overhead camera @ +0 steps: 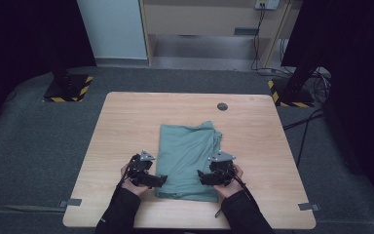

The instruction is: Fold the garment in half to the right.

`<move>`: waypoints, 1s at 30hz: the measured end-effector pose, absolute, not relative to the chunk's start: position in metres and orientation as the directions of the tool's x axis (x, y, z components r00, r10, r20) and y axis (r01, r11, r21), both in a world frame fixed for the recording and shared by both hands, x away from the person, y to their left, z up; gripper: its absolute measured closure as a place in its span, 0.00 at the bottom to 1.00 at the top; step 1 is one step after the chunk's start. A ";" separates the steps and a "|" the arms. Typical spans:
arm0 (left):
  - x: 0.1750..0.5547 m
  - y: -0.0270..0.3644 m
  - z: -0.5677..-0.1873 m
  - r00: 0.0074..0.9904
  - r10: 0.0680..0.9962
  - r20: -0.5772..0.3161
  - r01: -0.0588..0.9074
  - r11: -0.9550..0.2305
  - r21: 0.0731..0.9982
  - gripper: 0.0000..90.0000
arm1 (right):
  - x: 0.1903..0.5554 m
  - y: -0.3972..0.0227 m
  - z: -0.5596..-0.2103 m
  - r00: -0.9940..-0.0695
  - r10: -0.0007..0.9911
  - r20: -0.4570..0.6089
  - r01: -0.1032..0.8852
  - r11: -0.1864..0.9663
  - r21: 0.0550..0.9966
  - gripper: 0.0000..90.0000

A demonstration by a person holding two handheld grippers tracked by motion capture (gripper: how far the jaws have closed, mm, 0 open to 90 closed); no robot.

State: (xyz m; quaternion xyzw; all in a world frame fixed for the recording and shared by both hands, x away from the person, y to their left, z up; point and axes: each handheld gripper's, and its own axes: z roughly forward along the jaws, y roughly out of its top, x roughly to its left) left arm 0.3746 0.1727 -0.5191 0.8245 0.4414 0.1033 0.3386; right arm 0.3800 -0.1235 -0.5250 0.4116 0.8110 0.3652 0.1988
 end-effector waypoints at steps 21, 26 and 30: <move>0.353 0.220 -0.518 0.558 0.821 -0.121 0.649 -0.341 0.680 0.07 | 0.370 -0.207 -0.526 -0.469 0.883 0.024 0.614 0.307 0.727 0.14; 0.345 0.230 -0.524 0.545 0.833 -0.092 0.644 -0.345 0.683 0.07 | 0.362 -0.221 -0.532 -0.466 0.884 0.030 0.630 0.308 0.713 0.13; 0.340 0.236 -0.527 0.538 0.840 -0.071 0.639 -0.352 0.684 0.07 | 0.355 -0.234 -0.536 -0.458 0.888 0.040 0.639 0.297 0.709 0.13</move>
